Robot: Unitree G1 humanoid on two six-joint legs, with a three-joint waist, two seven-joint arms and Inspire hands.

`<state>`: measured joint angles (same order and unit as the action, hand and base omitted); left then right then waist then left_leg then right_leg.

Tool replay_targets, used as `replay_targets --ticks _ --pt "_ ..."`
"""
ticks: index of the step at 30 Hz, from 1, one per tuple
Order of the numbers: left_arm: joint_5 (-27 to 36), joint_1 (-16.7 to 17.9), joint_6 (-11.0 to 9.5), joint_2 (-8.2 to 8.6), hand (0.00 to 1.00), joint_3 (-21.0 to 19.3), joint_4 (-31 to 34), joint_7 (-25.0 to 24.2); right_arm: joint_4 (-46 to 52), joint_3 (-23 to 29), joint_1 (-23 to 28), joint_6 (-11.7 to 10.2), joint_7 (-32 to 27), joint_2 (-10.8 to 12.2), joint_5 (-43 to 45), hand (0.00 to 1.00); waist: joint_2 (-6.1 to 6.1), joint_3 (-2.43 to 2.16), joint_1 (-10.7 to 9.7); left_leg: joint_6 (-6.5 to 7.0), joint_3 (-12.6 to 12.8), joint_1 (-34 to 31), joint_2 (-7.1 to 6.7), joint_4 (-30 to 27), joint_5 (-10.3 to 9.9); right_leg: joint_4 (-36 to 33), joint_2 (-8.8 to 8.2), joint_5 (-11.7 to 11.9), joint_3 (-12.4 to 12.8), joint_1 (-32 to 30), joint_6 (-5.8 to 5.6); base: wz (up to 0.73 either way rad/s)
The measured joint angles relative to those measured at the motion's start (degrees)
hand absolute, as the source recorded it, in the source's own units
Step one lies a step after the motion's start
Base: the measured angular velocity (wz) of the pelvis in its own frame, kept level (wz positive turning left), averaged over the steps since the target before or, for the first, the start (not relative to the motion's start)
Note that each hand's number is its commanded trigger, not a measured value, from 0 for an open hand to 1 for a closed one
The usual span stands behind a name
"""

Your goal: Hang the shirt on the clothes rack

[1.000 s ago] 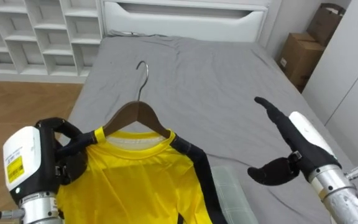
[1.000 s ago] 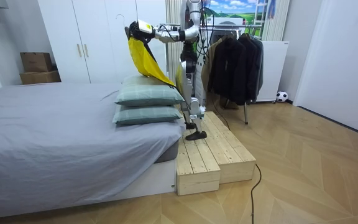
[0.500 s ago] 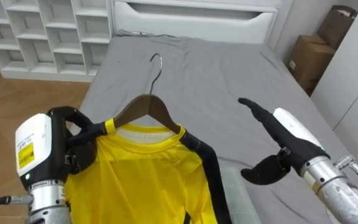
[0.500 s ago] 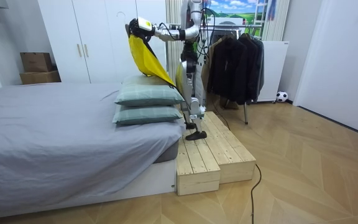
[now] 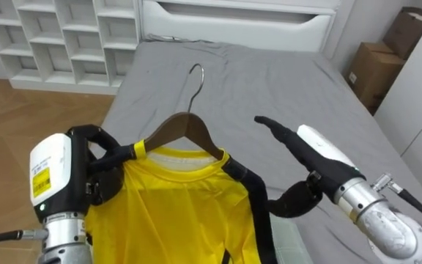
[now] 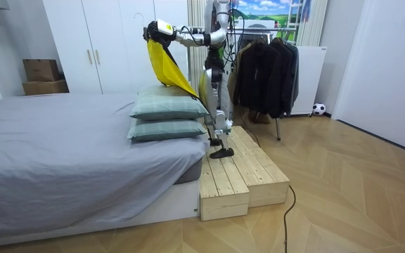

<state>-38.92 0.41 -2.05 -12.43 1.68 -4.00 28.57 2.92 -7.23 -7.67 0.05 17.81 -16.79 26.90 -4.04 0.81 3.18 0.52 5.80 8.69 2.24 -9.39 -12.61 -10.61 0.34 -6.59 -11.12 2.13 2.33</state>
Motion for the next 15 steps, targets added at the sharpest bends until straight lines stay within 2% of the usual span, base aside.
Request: replay_targets --ticks 3,15 --pt "-0.02 0.0 0.0 0.0 1.0 1.46 -0.21 -0.01 -0.28 -0.76 0.0 0.0 0.59 0.72 -0.63 0.0 -0.21 0.39 0.23 0.0 -0.14 -0.11 -0.03 0.01 0.0 0.01 0.02 0.0 0.03 -0.02 0.0 0.0" --pt "-0.14 0.0 0.01 0.42 1.0 3.08 -0.6 -1.24 -2.96 -1.33 0.0 0.28 2.85 0.99 -2.32 0.0 -0.29 0.36 0.33 0.01 -1.15 -0.41 -0.52 -0.01 0.0 0.09 -0.13 -0.06 -0.2 -0.12 -0.08 0.01"
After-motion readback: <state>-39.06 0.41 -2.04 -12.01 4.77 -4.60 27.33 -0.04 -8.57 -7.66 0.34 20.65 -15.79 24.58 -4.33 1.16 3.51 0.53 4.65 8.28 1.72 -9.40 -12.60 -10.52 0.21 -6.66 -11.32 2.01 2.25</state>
